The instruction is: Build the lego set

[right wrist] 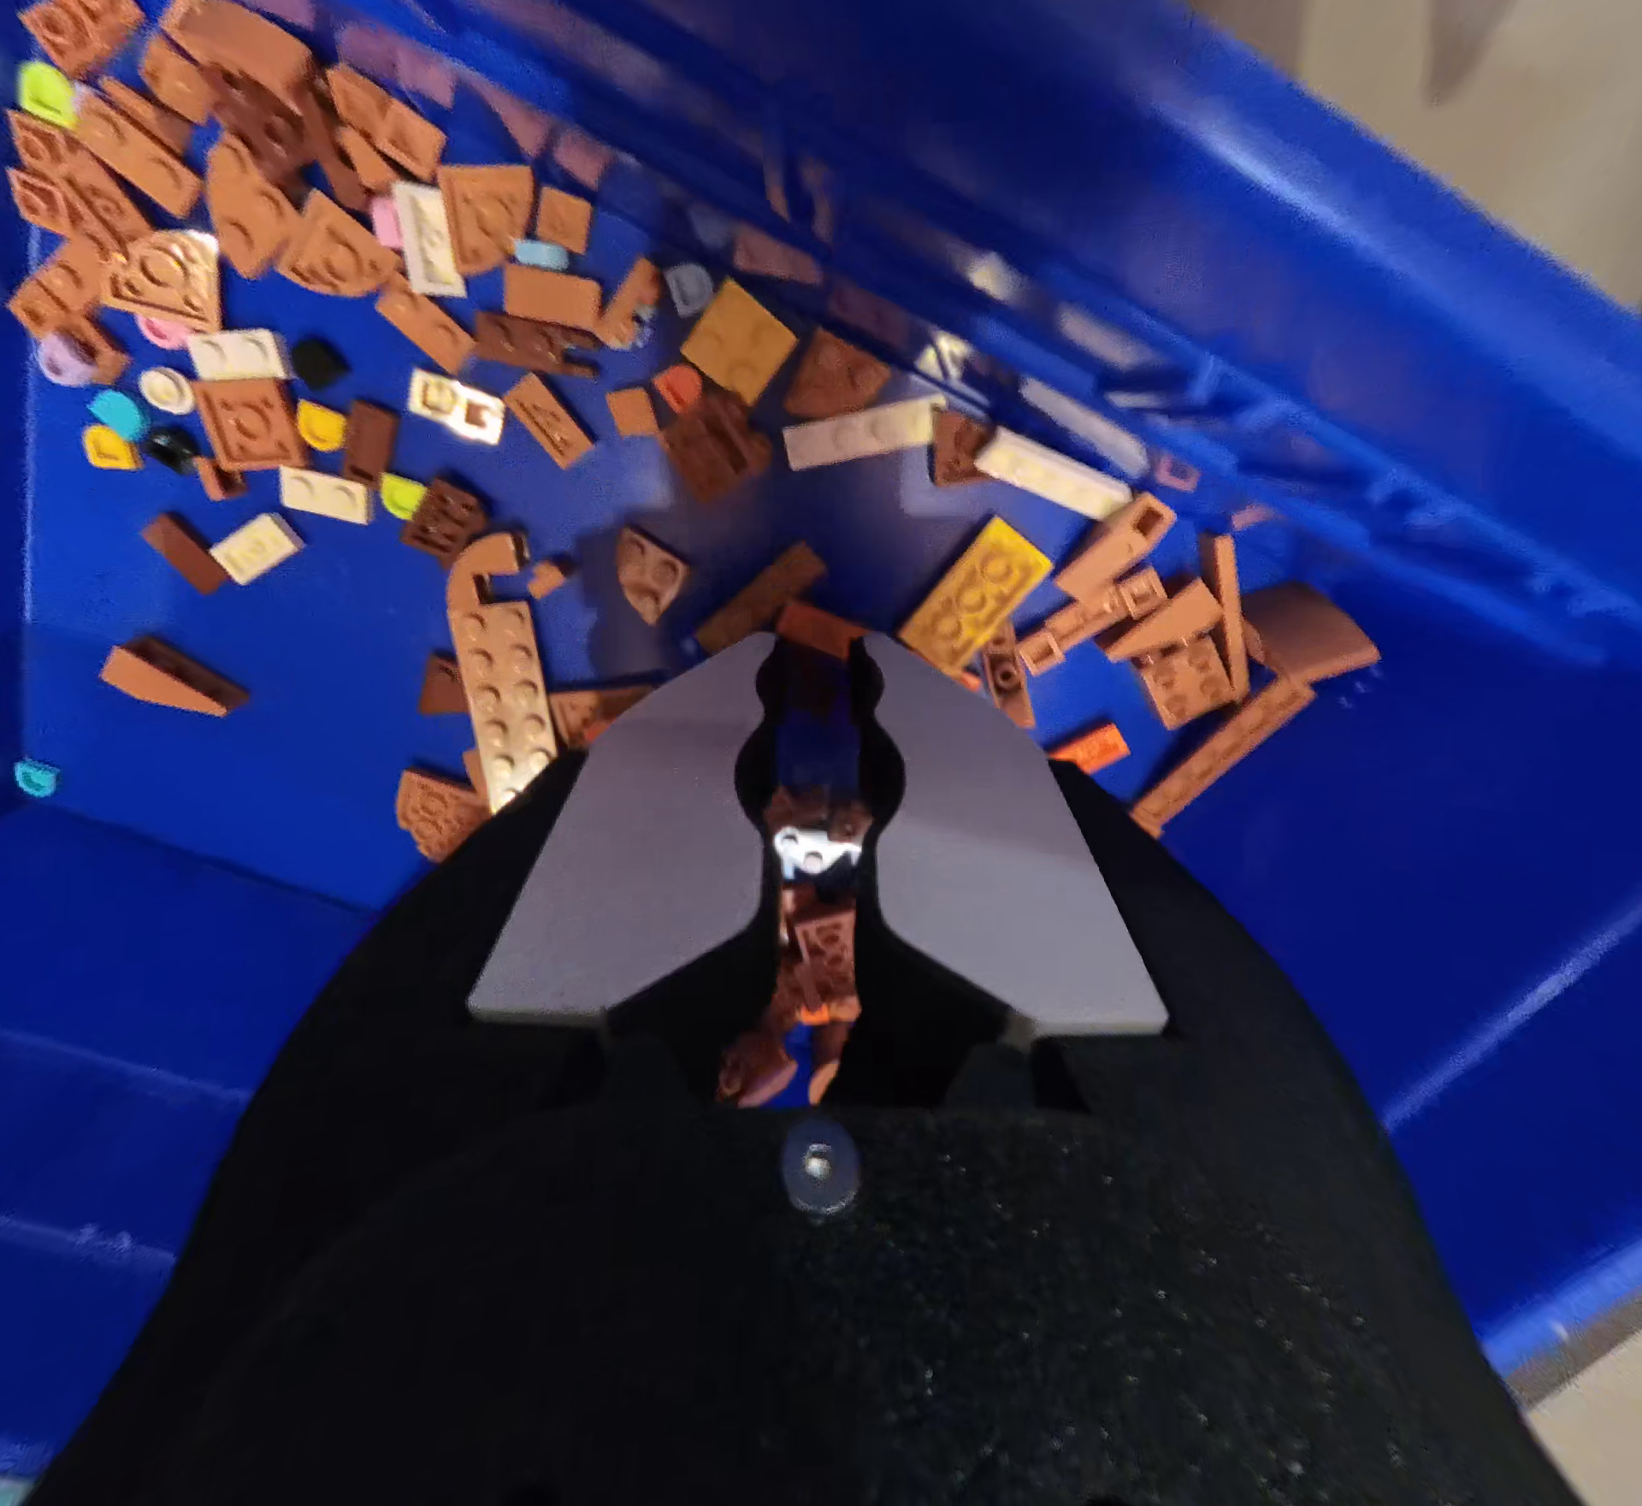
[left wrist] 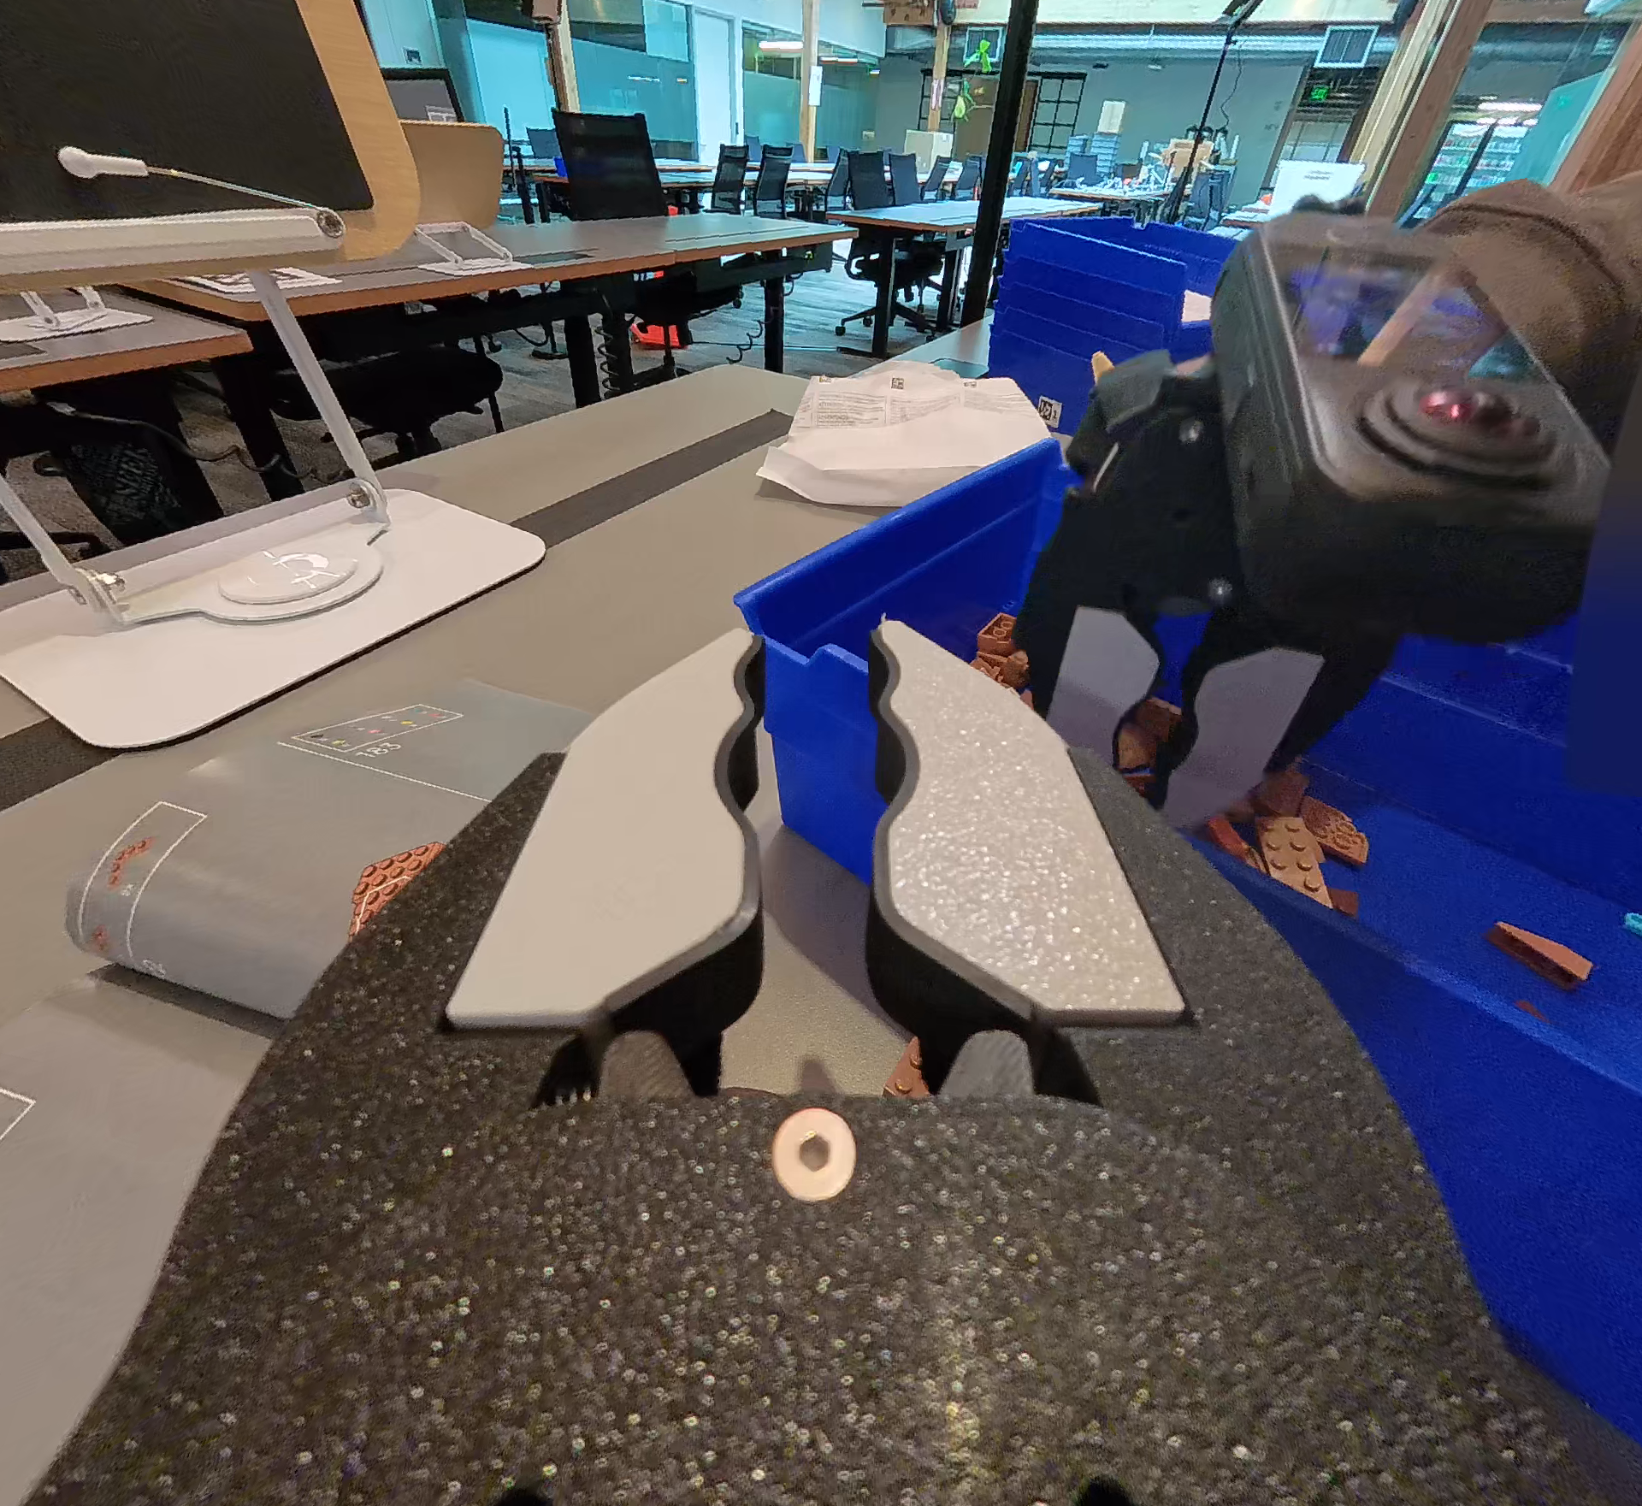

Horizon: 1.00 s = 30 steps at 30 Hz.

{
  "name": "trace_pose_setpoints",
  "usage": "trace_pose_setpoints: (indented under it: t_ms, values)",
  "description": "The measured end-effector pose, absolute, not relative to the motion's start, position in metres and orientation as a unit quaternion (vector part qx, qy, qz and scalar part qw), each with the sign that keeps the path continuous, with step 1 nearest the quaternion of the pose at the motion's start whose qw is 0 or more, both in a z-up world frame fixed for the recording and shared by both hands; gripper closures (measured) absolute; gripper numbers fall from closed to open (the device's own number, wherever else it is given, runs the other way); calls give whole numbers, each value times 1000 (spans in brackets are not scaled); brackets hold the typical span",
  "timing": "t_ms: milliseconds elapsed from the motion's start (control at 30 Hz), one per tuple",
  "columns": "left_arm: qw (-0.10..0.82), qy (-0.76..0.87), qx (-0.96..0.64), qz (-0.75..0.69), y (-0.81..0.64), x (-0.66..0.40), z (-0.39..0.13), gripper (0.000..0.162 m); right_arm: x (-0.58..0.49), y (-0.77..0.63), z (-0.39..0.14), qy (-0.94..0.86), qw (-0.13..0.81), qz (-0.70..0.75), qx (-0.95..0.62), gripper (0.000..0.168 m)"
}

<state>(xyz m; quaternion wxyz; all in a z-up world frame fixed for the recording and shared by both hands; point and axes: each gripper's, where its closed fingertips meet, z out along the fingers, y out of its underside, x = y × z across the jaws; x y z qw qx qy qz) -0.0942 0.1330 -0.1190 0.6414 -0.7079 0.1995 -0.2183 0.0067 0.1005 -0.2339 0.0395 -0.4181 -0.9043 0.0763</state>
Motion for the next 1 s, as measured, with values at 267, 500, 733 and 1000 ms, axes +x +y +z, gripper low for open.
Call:
trace_pose_setpoints:
  t_ms: [267, 500, 733, 1000]
  values:
    - [640, 202, -709, -219, 133, -92, -120, 140, 39, 113, -214, -906, 1, 61, -418, 155]
    - [637, 202, -712, -215, 134, -93, -123, 140, 64, 94, -236, -929, -67, 23, -364, 151]
    - [636, 200, -714, -214, 135, -94, -124, 140, 60, 97, -238, -927, -68, 19, -368, 159]
    - [636, 200, -714, -213, 135, -94, -124, 140, 38, 124, -215, -902, 7, 39, -430, 156]
